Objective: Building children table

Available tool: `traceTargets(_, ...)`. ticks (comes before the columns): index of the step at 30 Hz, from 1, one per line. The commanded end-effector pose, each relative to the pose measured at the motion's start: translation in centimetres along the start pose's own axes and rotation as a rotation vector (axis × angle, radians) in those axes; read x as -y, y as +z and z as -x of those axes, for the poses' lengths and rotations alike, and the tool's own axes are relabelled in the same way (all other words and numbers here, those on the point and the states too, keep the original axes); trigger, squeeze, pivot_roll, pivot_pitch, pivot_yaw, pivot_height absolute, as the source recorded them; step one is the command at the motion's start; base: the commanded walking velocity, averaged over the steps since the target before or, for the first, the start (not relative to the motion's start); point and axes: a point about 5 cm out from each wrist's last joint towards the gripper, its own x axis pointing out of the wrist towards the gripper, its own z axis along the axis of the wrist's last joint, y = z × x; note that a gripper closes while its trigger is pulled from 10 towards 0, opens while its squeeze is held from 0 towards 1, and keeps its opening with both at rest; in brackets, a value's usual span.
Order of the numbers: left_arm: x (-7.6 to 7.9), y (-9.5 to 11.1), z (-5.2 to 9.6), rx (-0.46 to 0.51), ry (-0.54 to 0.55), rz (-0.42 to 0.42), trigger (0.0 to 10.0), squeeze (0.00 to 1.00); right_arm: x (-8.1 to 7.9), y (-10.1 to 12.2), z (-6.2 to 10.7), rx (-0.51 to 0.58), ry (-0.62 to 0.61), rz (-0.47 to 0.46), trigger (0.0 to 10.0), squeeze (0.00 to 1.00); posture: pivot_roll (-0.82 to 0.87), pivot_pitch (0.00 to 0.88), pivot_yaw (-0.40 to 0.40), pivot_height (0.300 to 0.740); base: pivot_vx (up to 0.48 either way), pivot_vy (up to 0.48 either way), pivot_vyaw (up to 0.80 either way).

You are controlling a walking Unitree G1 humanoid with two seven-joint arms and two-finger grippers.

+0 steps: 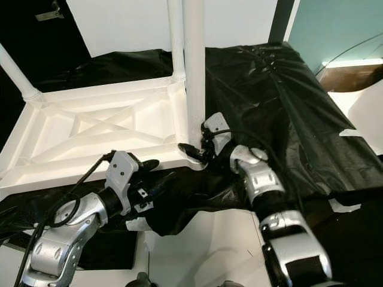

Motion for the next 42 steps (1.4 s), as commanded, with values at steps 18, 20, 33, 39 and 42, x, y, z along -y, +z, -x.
traceTargets(18,-0.4,-0.5,0.5,-0.014,0.106,0.005,10.0,0.0,-4.6,-2.3,0.4,-0.079,-0.508,-0.213,10.0,0.0,0.08,0.007,-0.001,0.74,0.0,0.0,0.0)
traceTargets(20,-0.5,-0.5,0.5,-0.011,0.111,0.004,10.0,0.0,-4.5,-1.9,0.4,-0.071,-0.508,-0.186,10.0,0.0,0.08,0.008,0.0,0.74,0.0,0.0,0.0)
traceTargets(33,-0.7,-0.4,0.5,-0.004,0.13,0.003,10.0,0.0,-2.1,0.4,1.3,0.05,-0.363,-0.123,10.0,1.0,0.08,0.024,-0.008,0.74,0.0,0.0,0.0)
traceTargets(39,-0.6,-0.6,0.5,-0.007,0.132,0.004,10.0,0.0,-0.6,0.8,1.7,0.071,-0.049,-0.006,10.0,0.0,0.08,0.025,-0.014,0.74,0.0,0.0,0.0)
traceTargets(42,-0.6,-0.6,0.5,-0.008,0.14,0.002,10.0,0.0,0.0,0.8,1.2,0.049,0.053,0.026,10.0,0.0,0.09,0.023,-0.017,0.74,0.0,0.0,0.0)
